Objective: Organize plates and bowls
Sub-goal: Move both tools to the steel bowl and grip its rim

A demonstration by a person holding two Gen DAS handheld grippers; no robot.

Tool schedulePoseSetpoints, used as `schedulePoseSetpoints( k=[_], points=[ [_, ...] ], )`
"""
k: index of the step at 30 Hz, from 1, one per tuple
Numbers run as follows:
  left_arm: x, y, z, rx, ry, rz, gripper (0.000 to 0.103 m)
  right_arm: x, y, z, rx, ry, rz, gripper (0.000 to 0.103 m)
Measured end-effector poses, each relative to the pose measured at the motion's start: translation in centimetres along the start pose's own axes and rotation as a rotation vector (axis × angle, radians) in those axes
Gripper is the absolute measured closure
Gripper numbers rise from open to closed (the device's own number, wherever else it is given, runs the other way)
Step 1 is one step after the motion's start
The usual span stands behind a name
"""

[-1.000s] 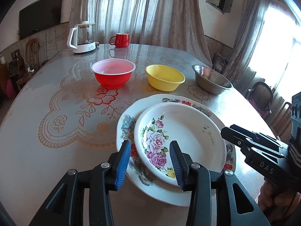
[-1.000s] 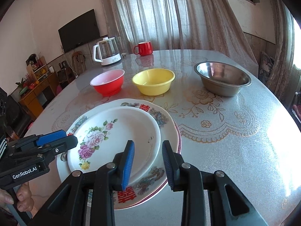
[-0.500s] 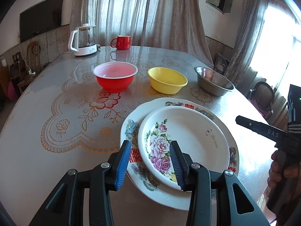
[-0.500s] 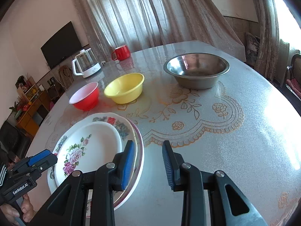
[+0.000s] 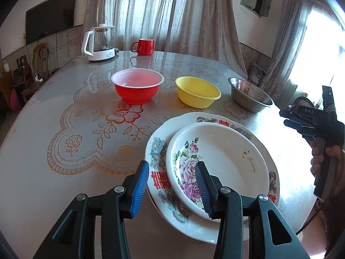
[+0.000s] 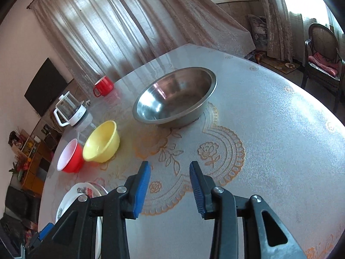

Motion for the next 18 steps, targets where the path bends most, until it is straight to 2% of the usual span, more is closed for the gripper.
schedulePoseSetpoints(
  k=[8, 14, 18],
  points=[
    [-0.4, 0.5, 0.0, 0.015, 0.008, -0.002, 0.057, -4.0, -2.2, -4.1, -0.151, 0.004, 0.028, 0.065],
    [-0.7, 1.1, -0.2, 0.026, 0.008, -0.01, 0.057, -6.7, -3.4, -5.4, -0.24, 0.014, 0.048, 0.065],
    [-0.9, 1.5, -0.2, 0.036, 0.011, -0.012, 0.057, -8.6, -3.5, -5.5, -0.254, 0.041, 0.05, 0.065]
  ],
)
Point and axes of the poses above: each gripper's, at about its wrist camera, not at the fingertips, and x roughly against the way its jaws point, y to its left, z to its underside, the point moved 10 cm from there along -x, roughly the way its jaws point, and after that the axes turned 4 degrees about -y, right-handed, at the moved point
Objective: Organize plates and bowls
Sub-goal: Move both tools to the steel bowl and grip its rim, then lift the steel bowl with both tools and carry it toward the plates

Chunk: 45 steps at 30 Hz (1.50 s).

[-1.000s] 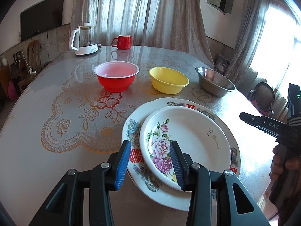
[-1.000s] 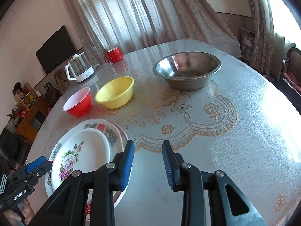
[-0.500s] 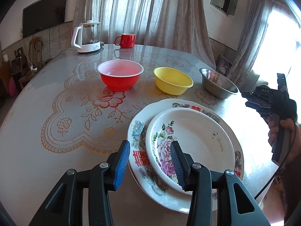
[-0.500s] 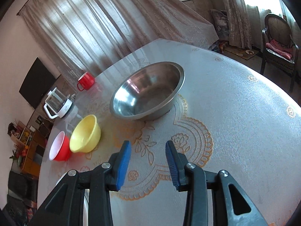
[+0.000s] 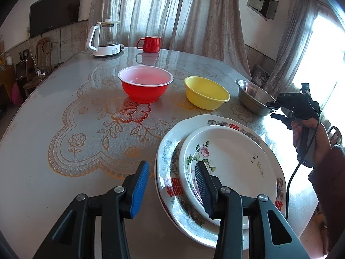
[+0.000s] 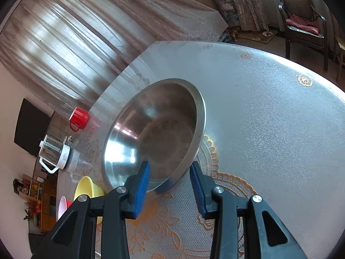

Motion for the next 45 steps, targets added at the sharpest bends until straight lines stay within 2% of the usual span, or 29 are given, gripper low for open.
schedulePoseSetpoints(
  k=[8, 13, 19, 27, 31, 35, 37, 39, 45],
  points=[
    [-0.2, 0.1, 0.1, 0.003, 0.004, -0.001, 0.057, -1.3, -0.1, 0.3, 0.009, 0.018, -0.002, 0.066],
    [-0.1, -0.2, 0.1, 0.009, 0.005, 0.007, 0.057, -0.5, 0.2, 0.5, 0.041, 0.038, -0.018, 0.074],
    [0.4, -1.0, -0.5, -0.004, 0.003, 0.025, 0.057, 0.5, 0.4, 0.3, 0.089, 0.042, 0.002, 0.083],
    [-0.2, -3.1, -2.0, -0.029, 0.021, 0.071, 0.057, 1.1, -0.1, 0.5, 0.105, 0.064, -0.016, 0.083],
    [-1.1, -4.5, -2.8, -0.029, 0.041, 0.097, 0.055, 1.2, -0.5, 0.5, 0.096, 0.066, -0.037, 0.075],
    [-2.1, -6.9, -4.1, -0.046, 0.056, 0.152, 0.055, 1.4, -0.9, 0.1, 0.099, 0.053, -0.033, 0.074],
    [-2.7, -8.2, -4.9, -0.059, 0.054, 0.174, 0.062, 1.4, -0.9, -0.5, 0.1, 0.042, -0.031, 0.074],
    [-3.5, -9.5, -5.5, -0.071, 0.058, 0.192, 0.064, 1.3, -1.2, -1.1, 0.111, 0.027, -0.016, 0.074],
    [-6.9, -13.2, -7.2, -0.059, 0.117, 0.236, 0.064, 0.4, -1.7, -1.9, 0.12, 0.02, 0.006, 0.073]
  ],
)
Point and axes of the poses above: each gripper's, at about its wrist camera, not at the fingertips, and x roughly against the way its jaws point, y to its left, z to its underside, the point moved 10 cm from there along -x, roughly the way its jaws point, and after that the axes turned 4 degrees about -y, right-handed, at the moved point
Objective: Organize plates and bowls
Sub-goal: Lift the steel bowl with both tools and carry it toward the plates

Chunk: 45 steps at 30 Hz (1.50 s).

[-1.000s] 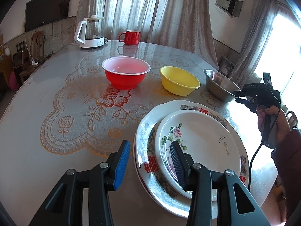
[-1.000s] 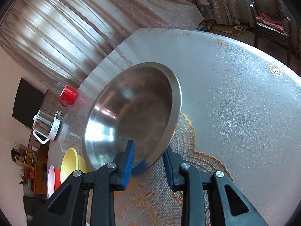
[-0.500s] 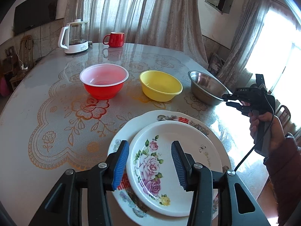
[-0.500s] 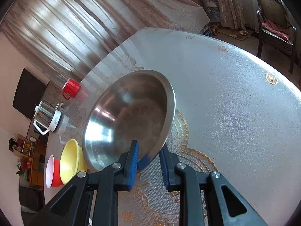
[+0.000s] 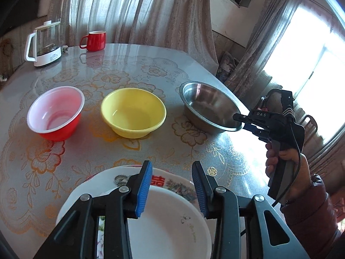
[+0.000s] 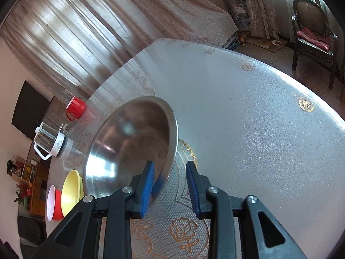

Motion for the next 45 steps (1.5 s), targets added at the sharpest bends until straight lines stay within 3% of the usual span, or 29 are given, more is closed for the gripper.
schedulePoseSetpoints(
  k=[8, 19, 20, 21, 25, 29, 45],
  points=[
    [-5.7, -3.9, -3.7, 0.001, 0.044, 0.05, 0.064, -1.0, -0.1, -1.0, 0.049, 0.003, 0.023, 0.073],
    [-12.3, -4.4, -4.8, 0.093, 0.128, 0.04, 0.064, -1.7, 0.0, -1.6, 0.102, 0.005, 0.031, 0.074],
    [-12.5, -4.5, -4.9, 0.093, 0.129, 0.046, 0.066, -1.7, 0.0, -1.6, 0.103, 0.004, 0.026, 0.075],
    [-12.7, -4.7, -4.9, 0.087, 0.125, 0.054, 0.074, -1.6, 0.0, -1.6, 0.106, 0.003, 0.025, 0.077],
    [-12.4, -5.0, -4.6, 0.097, 0.13, 0.054, 0.077, -1.6, 0.7, -1.1, 0.139, 0.015, 0.029, 0.09],
    [-11.4, -4.9, -3.7, 0.124, 0.144, 0.07, 0.077, -0.9, 0.6, -0.5, 0.125, 0.039, 0.021, 0.09],
    [-4.5, -5.6, 2.2, 0.064, 0.129, 0.031, 0.076, 3.7, 0.5, 5.8, 0.111, 0.101, -0.029, 0.09]
  ],
)
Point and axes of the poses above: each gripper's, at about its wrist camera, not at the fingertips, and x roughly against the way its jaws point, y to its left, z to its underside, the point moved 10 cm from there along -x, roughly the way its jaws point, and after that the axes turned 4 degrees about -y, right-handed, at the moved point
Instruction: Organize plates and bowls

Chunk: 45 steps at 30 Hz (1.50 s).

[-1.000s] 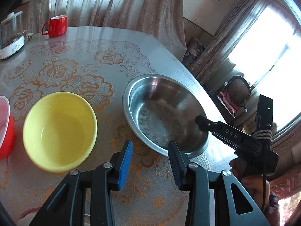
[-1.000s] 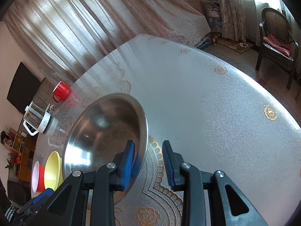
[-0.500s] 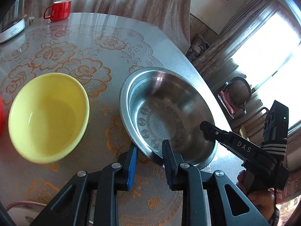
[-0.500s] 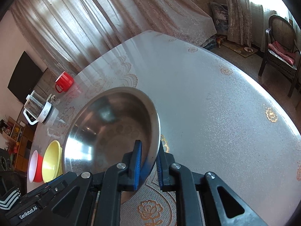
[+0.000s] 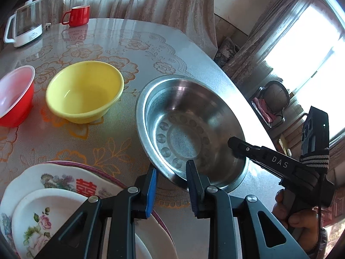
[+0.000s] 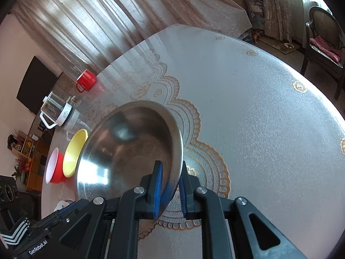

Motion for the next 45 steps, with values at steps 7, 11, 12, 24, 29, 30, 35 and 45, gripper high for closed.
schedulePoseSetpoints(
  k=[7, 11, 12, 24, 29, 30, 35, 45],
  points=[
    [1.5, -1.1, 2.7, -0.028, 0.008, 0.044, 0.076, 2.3, -0.8, 2.2, -0.035, -0.014, 0.009, 0.09],
    [2.0, -1.2, 3.9, -0.039, 0.01, 0.048, 0.076, 3.2, -1.2, 3.4, -0.039, -0.015, 0.009, 0.09],
    [2.1, -1.3, 4.0, -0.034, 0.009, 0.058, 0.076, 3.4, -1.2, 3.6, -0.04, -0.019, 0.011, 0.09],
    [4.5, -1.8, 6.1, -0.085, -0.028, 0.108, 0.076, 6.0, -1.2, 6.8, -0.027, -0.042, 0.007, 0.088],
    [5.8, -2.2, 6.6, -0.092, -0.067, 0.13, 0.076, 7.2, -1.2, 7.4, -0.024, -0.061, 0.003, 0.088],
    [6.3, -2.2, 6.5, -0.098, -0.081, 0.131, 0.076, 7.3, -0.8, 7.4, -0.018, -0.065, 0.002, 0.088],
    [9.3, -0.7, 5.8, -0.066, -0.15, 0.137, 0.076, 8.6, 1.1, 6.9, 0.023, -0.096, -0.03, 0.088],
    [18.3, 10.9, 5.4, 0.101, -0.309, -0.007, 0.075, 6.2, 15.2, 7.7, 0.231, -0.052, -0.215, 0.088]
  ],
)
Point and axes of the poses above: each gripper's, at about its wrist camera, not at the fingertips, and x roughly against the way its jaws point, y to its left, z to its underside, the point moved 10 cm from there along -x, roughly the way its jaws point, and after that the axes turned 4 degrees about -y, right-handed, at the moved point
